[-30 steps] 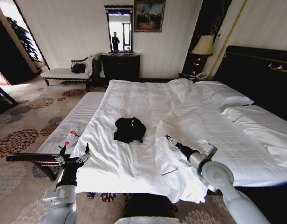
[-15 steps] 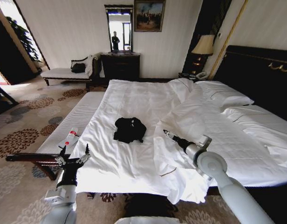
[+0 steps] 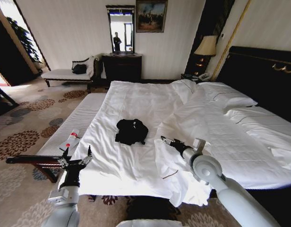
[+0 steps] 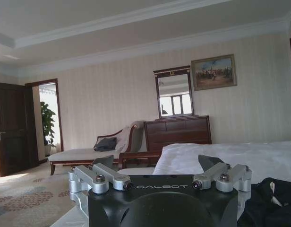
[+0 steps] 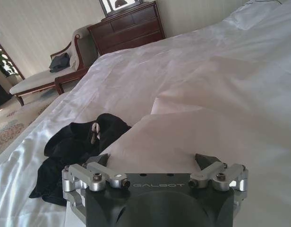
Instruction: Fold the clothes on the bed.
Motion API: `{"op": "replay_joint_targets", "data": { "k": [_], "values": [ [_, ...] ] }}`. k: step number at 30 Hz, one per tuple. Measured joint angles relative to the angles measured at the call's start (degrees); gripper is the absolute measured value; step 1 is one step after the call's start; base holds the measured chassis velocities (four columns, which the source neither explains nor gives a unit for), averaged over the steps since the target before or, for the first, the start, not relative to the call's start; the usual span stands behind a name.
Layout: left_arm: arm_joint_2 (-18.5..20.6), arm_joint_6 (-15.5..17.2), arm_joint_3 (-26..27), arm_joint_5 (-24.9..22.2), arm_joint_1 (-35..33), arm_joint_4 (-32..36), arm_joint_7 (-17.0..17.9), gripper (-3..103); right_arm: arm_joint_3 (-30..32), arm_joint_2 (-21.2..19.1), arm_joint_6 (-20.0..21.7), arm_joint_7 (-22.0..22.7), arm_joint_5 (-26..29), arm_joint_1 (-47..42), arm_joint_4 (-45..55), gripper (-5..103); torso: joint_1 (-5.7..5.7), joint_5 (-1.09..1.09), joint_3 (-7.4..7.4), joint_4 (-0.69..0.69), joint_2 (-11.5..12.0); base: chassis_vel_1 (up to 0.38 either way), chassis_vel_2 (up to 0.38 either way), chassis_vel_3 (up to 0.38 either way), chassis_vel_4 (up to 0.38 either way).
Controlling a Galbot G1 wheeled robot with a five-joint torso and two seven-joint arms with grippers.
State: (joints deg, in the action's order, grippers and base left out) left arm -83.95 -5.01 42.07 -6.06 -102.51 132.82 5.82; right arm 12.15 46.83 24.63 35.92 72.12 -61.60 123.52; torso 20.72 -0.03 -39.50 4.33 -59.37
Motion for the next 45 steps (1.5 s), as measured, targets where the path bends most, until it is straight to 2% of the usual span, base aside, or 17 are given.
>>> {"op": "replay_joint_targets", "data": {
  "k": [5,6,8,9,11,14,17,18,20,23,27,29,32,39,42,45],
  "values": [
    [-0.2,0.0,0.0,0.2,-0.3,0.1,0.0,100,-1.8,0.0,1.3,0.5,-2.1,1.3,-1.9,100,0.0,0.0,0.0,0.0,0.0,0.0,0.0,0.0,0.0],
    [-0.2,0.0,0.0,0.2,-0.3,0.1,0.0,100,-1.9,0.0,1.4,0.5,-2.3,1.3,-1.9,97,0.0,0.0,0.0,0.0,0.0,0.0,0.0,0.0,0.0],
    [-0.2,0.0,0.1,0.2,-0.3,0.1,0.1,100,-1.5,-0.1,1.6,0.6,-2.0,1.0,-1.1,87,0.0,0.0,0.0,0.0,0.0,0.0,0.0,0.0,0.0],
    [-0.2,0.0,0.1,0.2,-0.3,0.1,0.1,100,-1.5,-0.1,1.6,0.6,-2.0,1.0,-1.1,87,0.0,0.0,0.0,0.0,0.0,0.0,0.0,0.0,0.0],
    [-0.2,-0.1,0.1,0.2,-0.3,0.2,0.1,100,-0.6,-0.3,1.6,0.6,-1.7,0.2,0.1,76,0.0,0.0,0.0,0.0,0.0,0.0,0.0,0.0,0.0],
    [-0.2,-0.1,-0.1,0.2,-0.2,0.3,0.1,100,0.1,-0.4,1.6,0.4,-1.5,-0.6,0.8,70,0.0,0.0,0.0,0.01,0.0,0.0,0.0,0.0,0.0],
    [-0.2,-0.1,-0.2,0.2,-0.1,0.3,0.2,100,1.3,-0.4,1.4,-0.2,-1.4,-2.1,1.6,53,0.0,0.0,0.0,0.01,0.0,0.0,0.0,0.0,0.0],
    [-0.2,-0.1,-0.2,0.2,-0.1,0.3,0.2,100,1.3,-0.4,1.4,-0.2,-1.4,-2.1,1.6,53,0.0,0.0,0.0,0.01,0.0,0.0,0.0,0.0,0.0],
    [-0.2,-0.1,-0.2,0.2,0.0,0.3,0.2,100,1.6,-0.1,1.3,-0.5,-1.4,-2.7,1.6,42,0.0,0.0,0.0,0.01,0.0,0.0,0.0,0.0,0.0],
    [-0.2,-0.1,-0.3,0.2,0.0,0.3,0.2,100,1.4,0.4,1.3,-0.5,-1.5,-2.7,1.2,37,0.0,0.0,0.0,0.01,0.0,0.0,0.0,0.0,0.0],
    [-0.2,-0.1,-0.3,0.2,0.0,0.3,0.2,100,0.8,0.9,1.3,-0.5,-1.5,-2.4,0.6,15,0.0,0.0,0.0,0.0,0.0,0.0,0.0,0.0,0.0],
    [-0.2,-0.1,-0.2,0.2,0.0,0.3,0.2,100,0.8,0.9,1.3,-0.6,-1.5,-2.4,0.6,15,0.0,0.0,0.0,0.0,0.0,0.0,0.0,0.0,0.0],
    [-0.2,-0.2,-0.2,0.1,0.1,0.2,0.2,100,0.7,1.0,1.0,-0.7,-1.5,-2.5,0.6,2,0.0,0.0,0.0,0.01,0.0,0.0,0.0,0.0,0.0],
    [-0.2,-0.2,-0.2,0.0,0.5,-0.1,0.2,100,1.5,1.8,-0.7,-2.1,-3.2,-3.7,0.9,1,0.0,0.0,0.0,0.0,0.0,0.0,0.0,0.0,0.0],
    [-0.2,-0.2,-0.2,-0.1,0.7,-0.3,0.2,100,3.7,2.3,-1.3,-2.6,-3.2,-5.4,1.8,1,0.0,0.0,0.0,0.0,0.0,0.0,0.0,0.0,0.0],
    [-0.1,-0.2,-0.2,-0.3,0.9,-0.4,0.2,100,8.7,3.7,-1.8,-3.4,-3.2,-9.2,4.0,1,0.0,0.01,0.0,0.02,0.0,0.0,0.0,0.0,0.0]
  ]
}}
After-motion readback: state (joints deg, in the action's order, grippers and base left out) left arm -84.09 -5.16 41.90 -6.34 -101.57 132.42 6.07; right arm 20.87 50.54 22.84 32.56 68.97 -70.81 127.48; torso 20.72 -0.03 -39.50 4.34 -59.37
